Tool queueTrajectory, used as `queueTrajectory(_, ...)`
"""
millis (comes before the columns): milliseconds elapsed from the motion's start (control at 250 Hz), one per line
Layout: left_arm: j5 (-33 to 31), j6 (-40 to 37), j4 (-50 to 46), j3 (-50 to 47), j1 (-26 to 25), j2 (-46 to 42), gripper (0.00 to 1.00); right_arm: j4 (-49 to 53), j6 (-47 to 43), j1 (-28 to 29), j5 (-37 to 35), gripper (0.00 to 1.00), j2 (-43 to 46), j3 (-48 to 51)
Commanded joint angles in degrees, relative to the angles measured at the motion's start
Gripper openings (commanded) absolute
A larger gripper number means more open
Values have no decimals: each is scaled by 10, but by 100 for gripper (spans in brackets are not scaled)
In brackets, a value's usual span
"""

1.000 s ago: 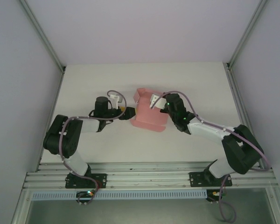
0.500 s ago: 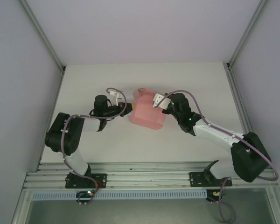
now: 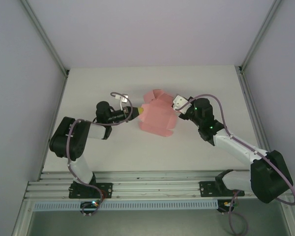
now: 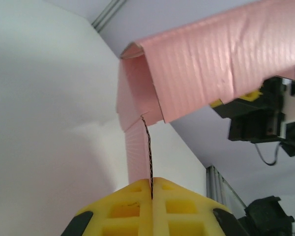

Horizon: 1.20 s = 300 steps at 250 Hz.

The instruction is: Assemble paper box

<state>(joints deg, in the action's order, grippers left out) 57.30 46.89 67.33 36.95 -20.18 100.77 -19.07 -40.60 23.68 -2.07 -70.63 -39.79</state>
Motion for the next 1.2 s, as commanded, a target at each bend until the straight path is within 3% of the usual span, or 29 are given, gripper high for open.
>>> queueTrajectory(0, 53, 21, 56, 29, -17, -35, 0, 2, 27, 0, 53, 0, 11, 7)
queueTrajectory(467, 65, 32, 44, 34, -28, -64, 0, -25, 38, -16, 89, 0, 19, 21)
queueTrajectory(499, 56, 29, 37, 27, -21, -64, 9, -25, 37, -16, 88, 0, 22, 21)
queueTrajectory(527, 47, 27, 25, 20, -11, -62, 27, -22, 35, -16, 88, 0, 24, 21)
queueTrajectory(583, 24, 8, -15, 9, 9, -60, 36, -13, 35, -17, 92, 0, 29, 19)
queueTrajectory(619, 9, -5, -40, 0, 20, -57, 57, -3, 31, -16, 95, 0, 31, 18)
queueTrajectory(691, -2, -28, -83, -8, 37, -51, 61, 25, 21, -15, 99, 0, 32, 12)
queueTrajectory(775, -17, -42, -112, -16, 54, -51, 85, 47, 11, -13, 91, 0, 27, 5)
queueTrajectory(803, -21, -49, -123, -17, 59, -55, 99, 50, 6, -11, 86, 0, 24, 5)
queueTrajectory(911, -51, -99, -216, -10, 71, -87, 100, 61, -22, 1, 55, 0, 8, -1)
queueTrajectory(1074, -159, -256, -482, 56, 62, -148, 100, 66, -80, 37, -25, 0, -54, -29)
queueTrajectory(1194, -184, -277, -511, 83, 69, -129, 100, 12, -95, 48, -60, 0, -112, -39)
